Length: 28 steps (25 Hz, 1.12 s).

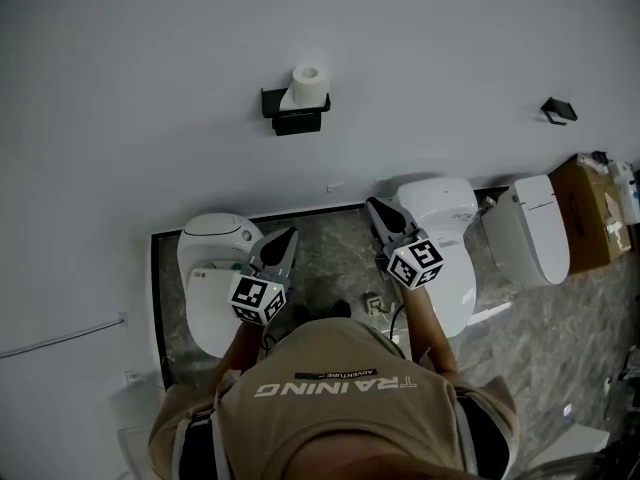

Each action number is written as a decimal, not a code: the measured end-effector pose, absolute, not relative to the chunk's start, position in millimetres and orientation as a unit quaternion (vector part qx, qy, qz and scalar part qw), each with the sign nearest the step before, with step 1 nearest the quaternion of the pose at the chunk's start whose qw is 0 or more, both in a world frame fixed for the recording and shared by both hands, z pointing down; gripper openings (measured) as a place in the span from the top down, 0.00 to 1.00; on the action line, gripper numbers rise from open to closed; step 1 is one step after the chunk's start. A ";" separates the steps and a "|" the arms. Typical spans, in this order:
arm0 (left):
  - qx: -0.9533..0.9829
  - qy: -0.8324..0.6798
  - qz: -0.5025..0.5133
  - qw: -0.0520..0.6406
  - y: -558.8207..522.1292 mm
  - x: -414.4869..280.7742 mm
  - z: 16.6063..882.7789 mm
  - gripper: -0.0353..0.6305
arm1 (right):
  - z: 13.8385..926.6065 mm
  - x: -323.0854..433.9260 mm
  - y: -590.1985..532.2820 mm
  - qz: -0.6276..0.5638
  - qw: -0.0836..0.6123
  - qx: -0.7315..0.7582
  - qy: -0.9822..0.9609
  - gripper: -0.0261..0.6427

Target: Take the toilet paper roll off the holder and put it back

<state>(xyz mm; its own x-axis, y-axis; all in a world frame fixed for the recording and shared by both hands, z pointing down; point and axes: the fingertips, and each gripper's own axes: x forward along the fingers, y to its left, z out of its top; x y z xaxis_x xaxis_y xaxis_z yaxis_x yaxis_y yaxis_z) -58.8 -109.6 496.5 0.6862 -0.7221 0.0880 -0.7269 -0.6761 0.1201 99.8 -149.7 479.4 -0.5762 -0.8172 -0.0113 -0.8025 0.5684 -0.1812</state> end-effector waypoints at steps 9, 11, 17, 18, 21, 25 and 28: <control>0.911 -0.407 0.015 0.069 -102.4 -67.3 494.5 0.95 | 496.0 85.5 -106.9 -0.055 0.006 -0.441 0.896 0.94; 0.907 -0.416 0.010 0.067 -103.3 -72.5 491.8 0.95 | 488.9 77.4 -103.9 -0.041 0.003 -0.431 0.901 0.94; 0.904 -0.421 0.012 0.075 -102.3 -73.8 499.4 0.95 | 485.5 58.2 -100.5 -0.027 -0.010 -0.411 0.911 0.94; 0.905 -0.419 0.014 0.075 -100.9 -73.6 499.5 0.95 | 485.8 56.7 -101.2 -0.030 -0.009 -0.410 0.911 0.94; 0.904 -0.420 0.019 0.072 -100.3 -78.5 499.3 0.95 | 486.0 53.4 -105.8 -0.033 -0.007 -0.412 0.911 0.94; 0.900 -0.428 0.025 0.074 -106.0 -91.0 503.8 0.95 | 489.3 48.9 -113.3 -0.026 -0.023 -0.410 0.911 0.94; 0.898 -0.431 0.024 0.082 -109.5 -97.3 507.3 0.95 | 493.1 45.5 -117.9 -0.030 -0.032 -0.408 0.912 0.94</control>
<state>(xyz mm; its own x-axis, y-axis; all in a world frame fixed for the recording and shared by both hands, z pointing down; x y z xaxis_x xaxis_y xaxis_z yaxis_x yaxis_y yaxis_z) -97.3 -109.5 507.3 0.6265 -0.7709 0.1144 -0.7789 -0.6143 0.1261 45.5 -117.9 493.1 -0.6648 -0.7423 0.0836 -0.7462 0.6651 -0.0284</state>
